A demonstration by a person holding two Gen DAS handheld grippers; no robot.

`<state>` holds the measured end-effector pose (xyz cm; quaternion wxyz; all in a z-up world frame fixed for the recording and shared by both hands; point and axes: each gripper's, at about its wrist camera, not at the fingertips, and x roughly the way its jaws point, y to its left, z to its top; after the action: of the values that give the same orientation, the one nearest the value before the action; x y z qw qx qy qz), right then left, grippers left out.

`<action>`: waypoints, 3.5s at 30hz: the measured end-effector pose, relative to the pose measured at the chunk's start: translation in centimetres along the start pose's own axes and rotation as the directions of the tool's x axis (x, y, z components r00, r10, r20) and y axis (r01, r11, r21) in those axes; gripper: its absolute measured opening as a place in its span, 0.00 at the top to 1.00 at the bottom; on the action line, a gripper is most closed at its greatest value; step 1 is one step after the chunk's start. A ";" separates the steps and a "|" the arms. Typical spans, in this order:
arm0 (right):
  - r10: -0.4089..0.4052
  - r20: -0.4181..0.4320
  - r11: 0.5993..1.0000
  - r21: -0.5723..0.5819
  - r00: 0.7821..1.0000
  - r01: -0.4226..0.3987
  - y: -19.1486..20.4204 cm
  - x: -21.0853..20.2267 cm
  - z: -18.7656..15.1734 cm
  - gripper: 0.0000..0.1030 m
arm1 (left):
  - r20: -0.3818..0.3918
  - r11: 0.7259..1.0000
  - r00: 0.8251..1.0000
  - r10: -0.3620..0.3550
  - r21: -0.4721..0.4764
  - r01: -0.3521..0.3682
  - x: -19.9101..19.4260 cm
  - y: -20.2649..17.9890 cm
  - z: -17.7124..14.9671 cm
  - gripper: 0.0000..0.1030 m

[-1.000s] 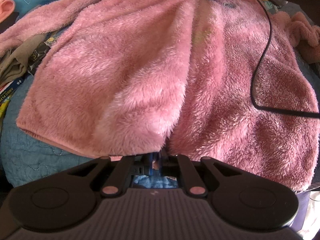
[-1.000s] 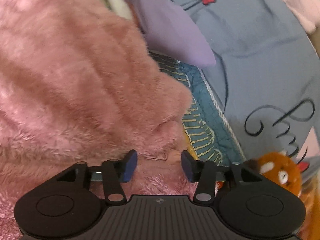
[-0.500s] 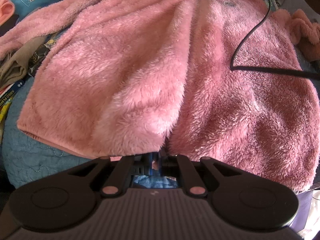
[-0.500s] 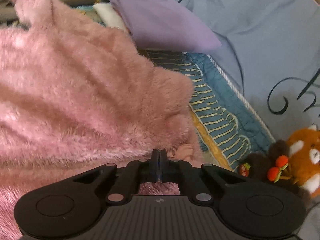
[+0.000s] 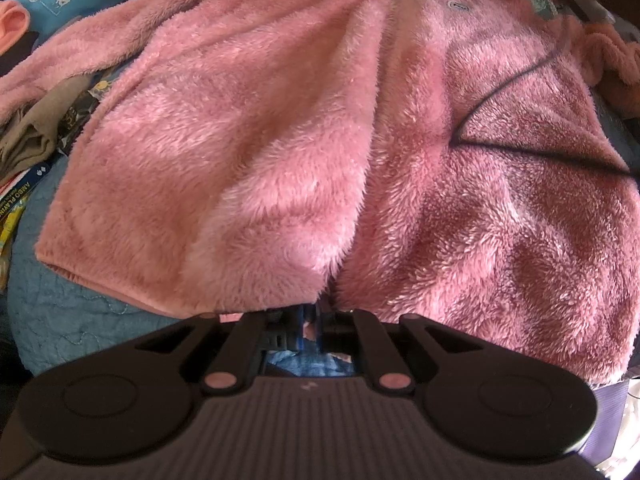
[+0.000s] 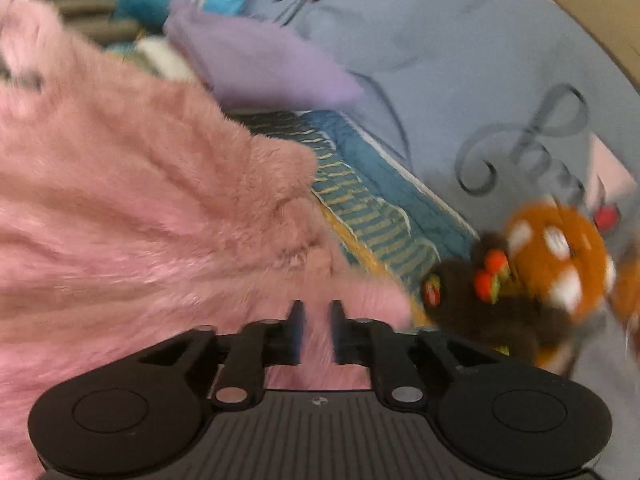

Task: Fold clothes

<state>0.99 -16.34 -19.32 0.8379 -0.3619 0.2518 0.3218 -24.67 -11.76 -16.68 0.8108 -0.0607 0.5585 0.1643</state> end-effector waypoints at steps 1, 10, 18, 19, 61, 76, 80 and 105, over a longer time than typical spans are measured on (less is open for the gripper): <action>-0.003 -0.001 0.999 0.039 1.000 0.003 -0.1 -1.4 -0.9 0.69 | 0.000 1.000 1.000 0.001 -0.003 -0.001 0.0 0.0 0.0 0.96; 0.074 -0.037 0.865 0.499 0.997 -0.046 1.4 -17.9 -11.1 0.52 | 0.014 0.995 0.999 -0.049 -0.084 0.050 -0.4 1.6 -0.2 0.94; 0.294 0.026 0.591 0.781 0.956 -0.203 9.2 -25.9 -19.7 0.42 | 0.091 0.987 0.995 -0.034 -0.153 0.048 -2.7 2.6 -1.9 0.68; 0.305 0.040 0.542 0.814 0.952 -0.208 10.0 -25.8 -20.5 0.42 | 0.102 0.987 0.994 -0.026 -0.156 0.041 -3.0 2.6 -2.1 0.67; 0.248 -0.038 0.294 0.955 0.968 -0.038 11.5 -27.7 -25.5 0.86 | 0.101 0.561 0.932 -0.349 -0.774 0.294 -0.2 22.2 -4.1 0.26; 0.267 -0.039 0.288 0.957 0.963 -0.041 11.6 -27.3 -25.5 0.83 | 0.239 0.366 0.863 -0.445 -0.831 0.419 -1.1 25.3 -6.0 0.56; 0.271 -0.036 0.286 0.957 0.962 -0.045 11.6 -27.2 -25.4 0.82 | 0.262 0.340 0.841 -0.473 -0.827 0.448 -1.8 25.5 -5.9 0.56; 0.243 -0.018 0.294 0.954 0.970 -0.056 11.4 -27.8 -24.5 0.90 | 0.272 0.345 0.847 -0.457 -0.823 0.450 -2.5 25.7 -5.4 0.92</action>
<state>-30.39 -39.00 -21.16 0.8330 0.1999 0.4907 0.1592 -38.85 10.33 -14.20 0.6781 -0.6110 0.3616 0.1901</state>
